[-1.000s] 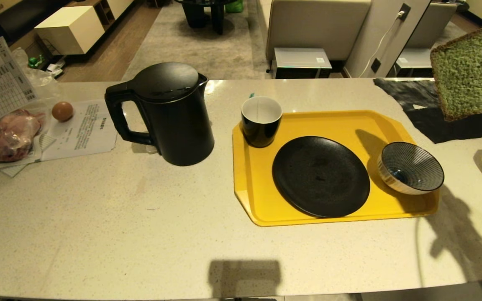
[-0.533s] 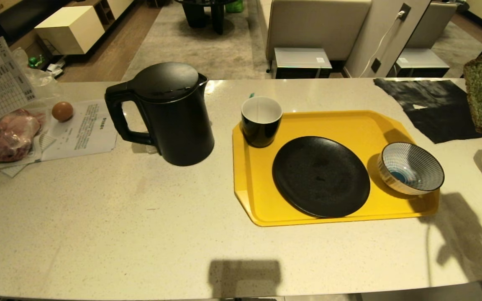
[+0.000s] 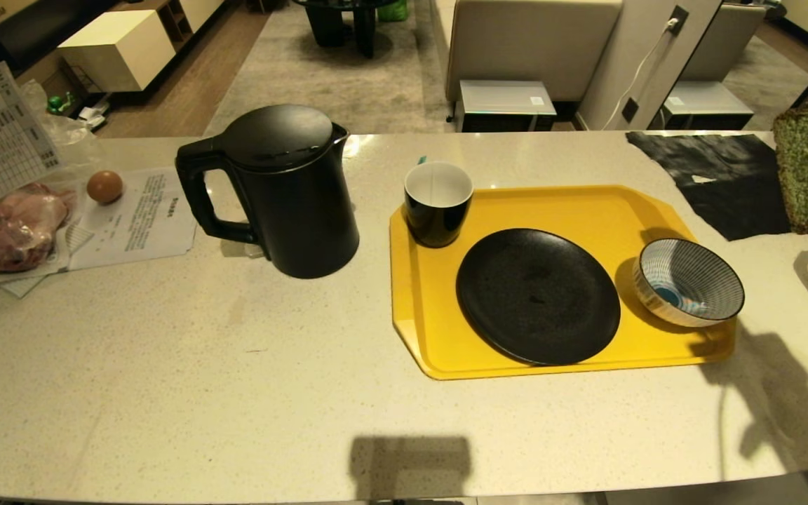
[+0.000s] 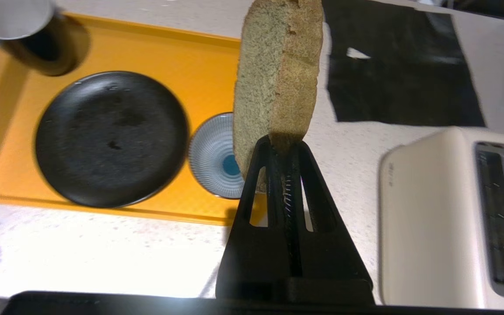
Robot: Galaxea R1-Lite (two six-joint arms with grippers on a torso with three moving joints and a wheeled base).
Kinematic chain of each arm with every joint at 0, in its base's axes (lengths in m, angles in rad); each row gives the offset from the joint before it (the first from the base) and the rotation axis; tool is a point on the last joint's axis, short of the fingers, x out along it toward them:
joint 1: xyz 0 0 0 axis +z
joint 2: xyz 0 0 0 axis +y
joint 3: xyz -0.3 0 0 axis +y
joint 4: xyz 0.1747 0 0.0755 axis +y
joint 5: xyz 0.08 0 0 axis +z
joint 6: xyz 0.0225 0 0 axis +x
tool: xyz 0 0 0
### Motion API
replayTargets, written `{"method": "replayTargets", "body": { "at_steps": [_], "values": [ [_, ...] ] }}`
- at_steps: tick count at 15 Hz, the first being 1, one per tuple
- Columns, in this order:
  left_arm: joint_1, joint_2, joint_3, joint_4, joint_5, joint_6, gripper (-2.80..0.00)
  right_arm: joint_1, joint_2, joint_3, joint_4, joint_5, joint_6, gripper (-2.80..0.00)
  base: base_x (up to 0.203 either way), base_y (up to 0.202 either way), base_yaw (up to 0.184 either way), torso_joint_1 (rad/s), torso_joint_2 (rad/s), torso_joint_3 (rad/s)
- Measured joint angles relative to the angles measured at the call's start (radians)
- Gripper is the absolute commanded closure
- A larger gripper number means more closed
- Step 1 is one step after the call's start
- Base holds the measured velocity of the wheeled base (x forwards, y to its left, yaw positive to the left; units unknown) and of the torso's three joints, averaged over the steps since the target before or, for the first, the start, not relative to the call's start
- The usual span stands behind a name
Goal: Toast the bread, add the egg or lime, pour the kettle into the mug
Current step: Put the bread slices in the toaster
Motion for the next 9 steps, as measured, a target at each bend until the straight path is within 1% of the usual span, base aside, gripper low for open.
{"method": "replayTargets", "body": {
  "at_steps": [1,2,9],
  "values": [
    [0.0,0.0,0.0,0.0,0.001,-0.001,0.0,0.0,-0.002,0.004,0.0,0.026,0.002,0.0,0.0,0.0,0.0,0.0,0.0,0.0],
    [0.0,0.0,0.0,0.0,0.0,-0.001,0.0,0.0,-0.004,0.01,0.0,0.032,0.008,0.0,0.0,0.0,0.0,0.0,0.0,0.0],
    [0.0,0.0,0.0,0.0,0.001,-0.004,0.0,0.0,-0.004,0.02,-0.001,0.035,0.009,0.0,0.0,0.0,0.0,0.0,0.0,0.0]
  ]
}}
